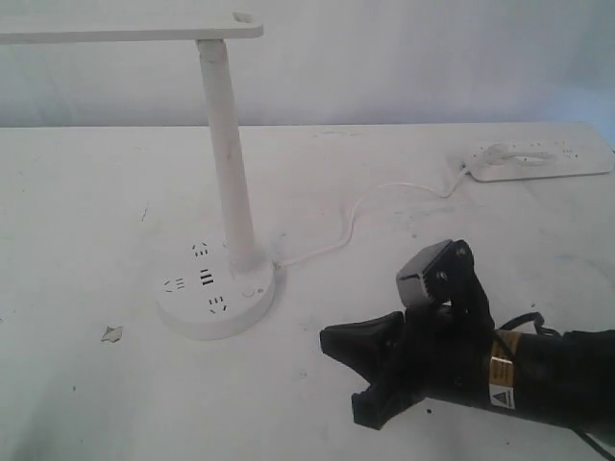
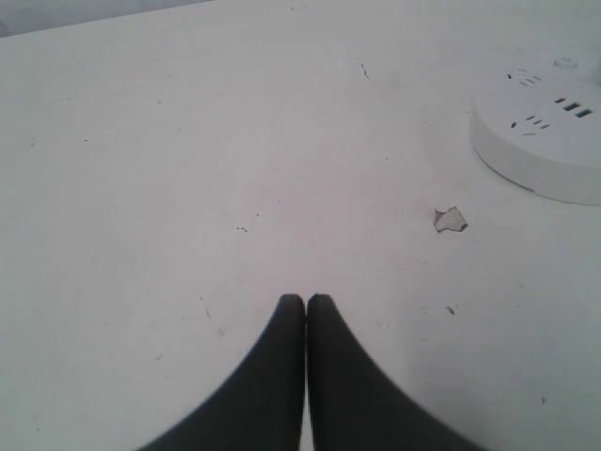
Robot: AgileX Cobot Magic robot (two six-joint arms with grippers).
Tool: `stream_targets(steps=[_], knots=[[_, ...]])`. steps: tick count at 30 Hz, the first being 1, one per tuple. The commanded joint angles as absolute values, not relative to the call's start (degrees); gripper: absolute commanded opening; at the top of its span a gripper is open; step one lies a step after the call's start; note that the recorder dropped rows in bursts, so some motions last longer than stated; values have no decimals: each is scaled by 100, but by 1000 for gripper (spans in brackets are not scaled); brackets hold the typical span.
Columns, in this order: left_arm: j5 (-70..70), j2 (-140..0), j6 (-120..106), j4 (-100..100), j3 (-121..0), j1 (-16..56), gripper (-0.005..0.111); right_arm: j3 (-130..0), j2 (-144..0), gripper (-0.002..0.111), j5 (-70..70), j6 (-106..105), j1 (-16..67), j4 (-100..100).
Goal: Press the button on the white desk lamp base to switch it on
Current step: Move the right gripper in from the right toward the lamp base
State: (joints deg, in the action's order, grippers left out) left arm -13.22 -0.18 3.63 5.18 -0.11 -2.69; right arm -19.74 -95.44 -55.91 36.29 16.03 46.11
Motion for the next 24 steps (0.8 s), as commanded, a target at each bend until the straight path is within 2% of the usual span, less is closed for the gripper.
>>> stream_targets(steps=[1, 24], knots=[[-1324, 0, 365, 499, 0, -272, 0, -1526, -9553, 0, -6213, 2628, 1628, 3901], [-1324, 0, 365, 499, 0, -272, 0, -1479, -9553, 0, -6996, 2177, 1644, 3603]])
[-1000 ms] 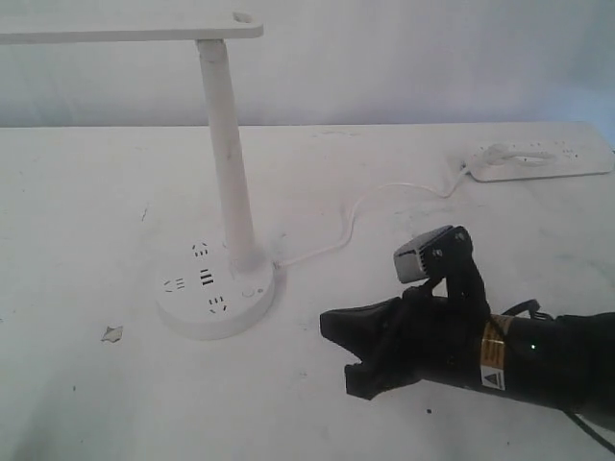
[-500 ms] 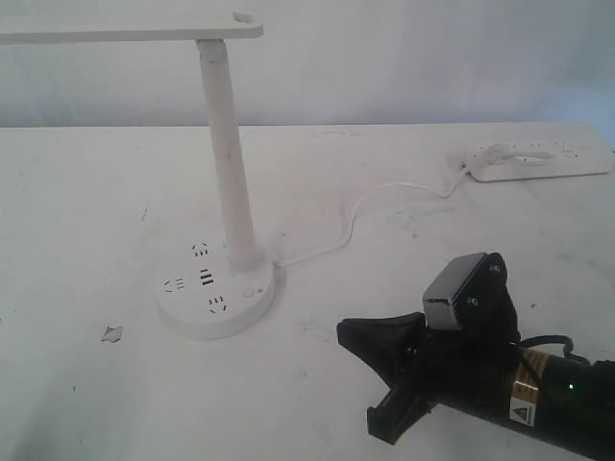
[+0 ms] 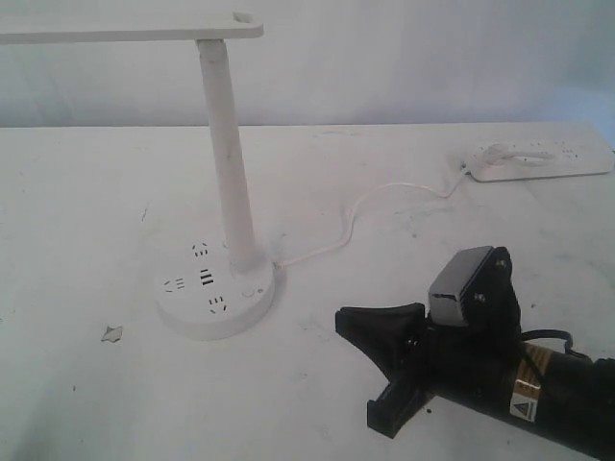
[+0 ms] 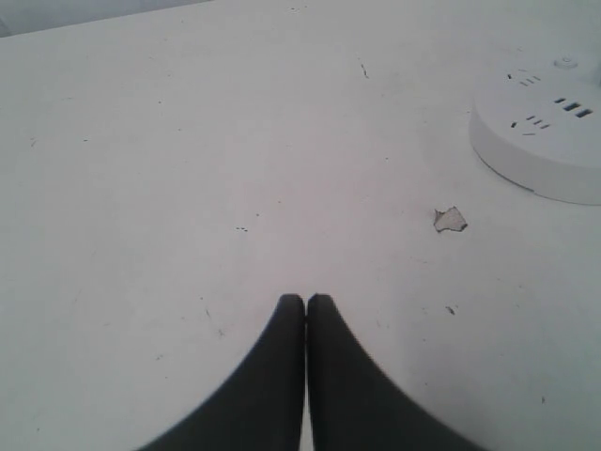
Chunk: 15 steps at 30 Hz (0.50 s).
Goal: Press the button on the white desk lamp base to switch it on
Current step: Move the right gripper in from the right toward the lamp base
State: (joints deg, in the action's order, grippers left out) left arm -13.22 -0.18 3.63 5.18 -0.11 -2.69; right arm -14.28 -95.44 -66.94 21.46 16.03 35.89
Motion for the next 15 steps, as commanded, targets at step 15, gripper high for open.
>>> stream_targets(steps=[15], knots=[[-1324, 0, 365, 499, 0, -272, 0, -2351, -9553, 0, -5722, 2094, 2945, 3511]])
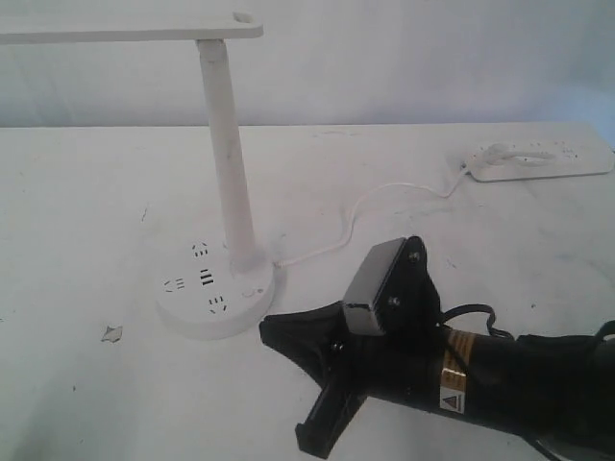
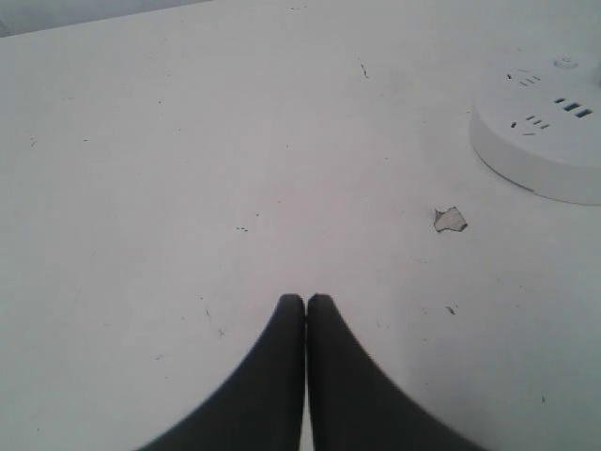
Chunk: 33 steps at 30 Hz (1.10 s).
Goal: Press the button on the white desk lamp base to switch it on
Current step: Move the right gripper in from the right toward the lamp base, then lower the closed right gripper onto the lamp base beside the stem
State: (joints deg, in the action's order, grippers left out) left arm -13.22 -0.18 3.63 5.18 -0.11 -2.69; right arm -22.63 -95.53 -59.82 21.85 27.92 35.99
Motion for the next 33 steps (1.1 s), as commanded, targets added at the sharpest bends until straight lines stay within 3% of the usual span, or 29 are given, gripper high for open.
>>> stream_targets(steps=[1, 23, 33], knots=[[-1324, 0, 365, 499, 0, -272, 0, -2355, -9553, 0, -5748, 2063, 2973, 3439], [-1324, 0, 365, 499, 0, -272, 0, -3614, -11122, 0, -6020, 2474, 3027, 3261], [-1324, 0, 365, 499, 0, -272, 0, -3819, -11203, 0, -5661, 2899, 3027, 2870]])
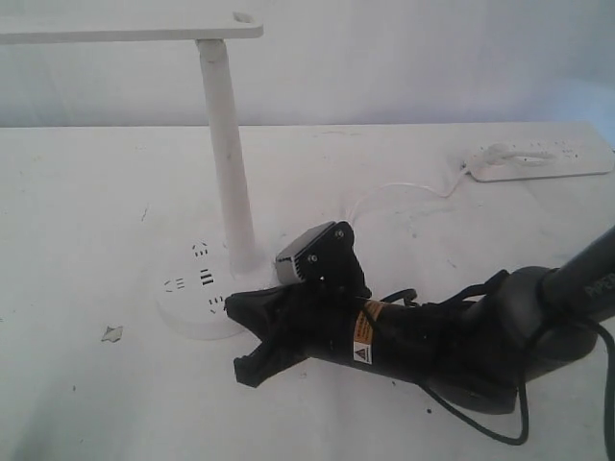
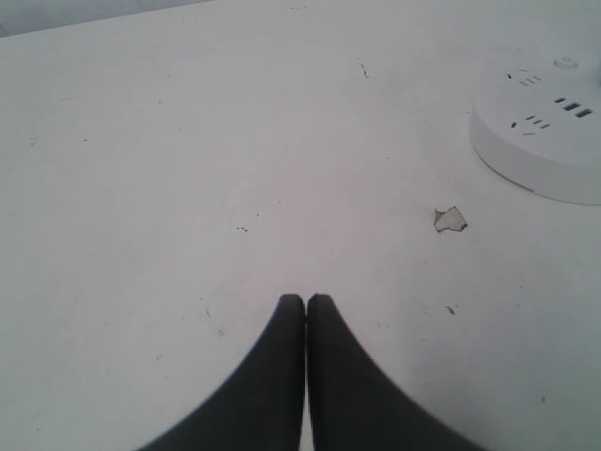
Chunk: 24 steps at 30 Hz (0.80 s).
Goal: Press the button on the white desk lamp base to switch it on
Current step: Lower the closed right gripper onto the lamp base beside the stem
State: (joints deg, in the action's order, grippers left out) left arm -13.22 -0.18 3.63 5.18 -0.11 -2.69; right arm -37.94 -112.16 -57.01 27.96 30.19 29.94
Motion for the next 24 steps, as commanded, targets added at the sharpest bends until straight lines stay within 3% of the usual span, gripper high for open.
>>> stream_targets(steps=[1, 24], knots=[[-1324, 0, 365, 499, 0, -272, 0, -3819, -11203, 0, -5661, 2969, 3027, 2851], [-1324, 0, 365, 499, 0, -272, 0, -4329, -11203, 0, -4193, 3473, 3027, 2203]])
